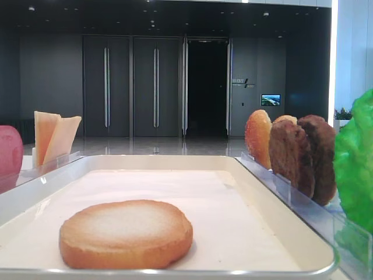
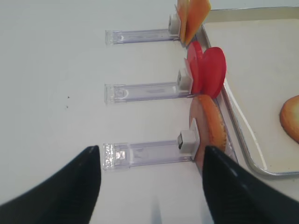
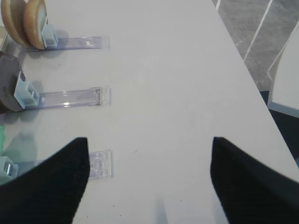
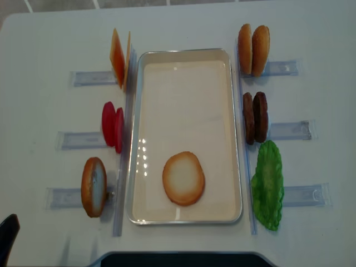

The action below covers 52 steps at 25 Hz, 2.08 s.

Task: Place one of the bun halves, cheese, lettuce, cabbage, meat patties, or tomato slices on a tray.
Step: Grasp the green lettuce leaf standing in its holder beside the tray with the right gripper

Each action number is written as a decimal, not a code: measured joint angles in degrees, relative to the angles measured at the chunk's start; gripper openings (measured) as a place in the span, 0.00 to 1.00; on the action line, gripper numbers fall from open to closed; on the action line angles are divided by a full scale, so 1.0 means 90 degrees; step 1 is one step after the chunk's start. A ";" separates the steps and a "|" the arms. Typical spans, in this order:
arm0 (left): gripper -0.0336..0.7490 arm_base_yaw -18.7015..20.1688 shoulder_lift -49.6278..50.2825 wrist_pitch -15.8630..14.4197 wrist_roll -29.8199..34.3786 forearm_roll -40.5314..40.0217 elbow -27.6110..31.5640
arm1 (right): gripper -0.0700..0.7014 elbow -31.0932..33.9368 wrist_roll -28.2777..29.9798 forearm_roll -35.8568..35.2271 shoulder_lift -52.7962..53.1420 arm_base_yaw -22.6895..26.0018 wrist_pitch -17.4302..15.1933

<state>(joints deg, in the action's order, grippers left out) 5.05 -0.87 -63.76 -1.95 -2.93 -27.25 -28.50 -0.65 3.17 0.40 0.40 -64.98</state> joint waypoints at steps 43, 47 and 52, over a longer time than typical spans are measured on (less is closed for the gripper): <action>0.70 0.0000 0.0000 0.0000 0.0000 0.0000 0.0000 | 0.79 0.0000 0.0000 0.0000 0.0000 0.0000 0.0000; 0.70 0.0000 0.0000 0.0000 0.0000 0.0000 0.0000 | 0.79 0.0000 0.0000 -0.0019 -0.0073 0.0000 0.0000; 0.70 0.0000 0.0000 0.0000 0.0000 0.0000 0.0000 | 0.79 -0.0015 0.0000 -0.0038 -0.1192 0.0000 -0.0029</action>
<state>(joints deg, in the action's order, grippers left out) 5.05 -0.87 -63.76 -1.95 -2.93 -27.25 -28.63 -0.65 2.83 -10.32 0.40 -65.24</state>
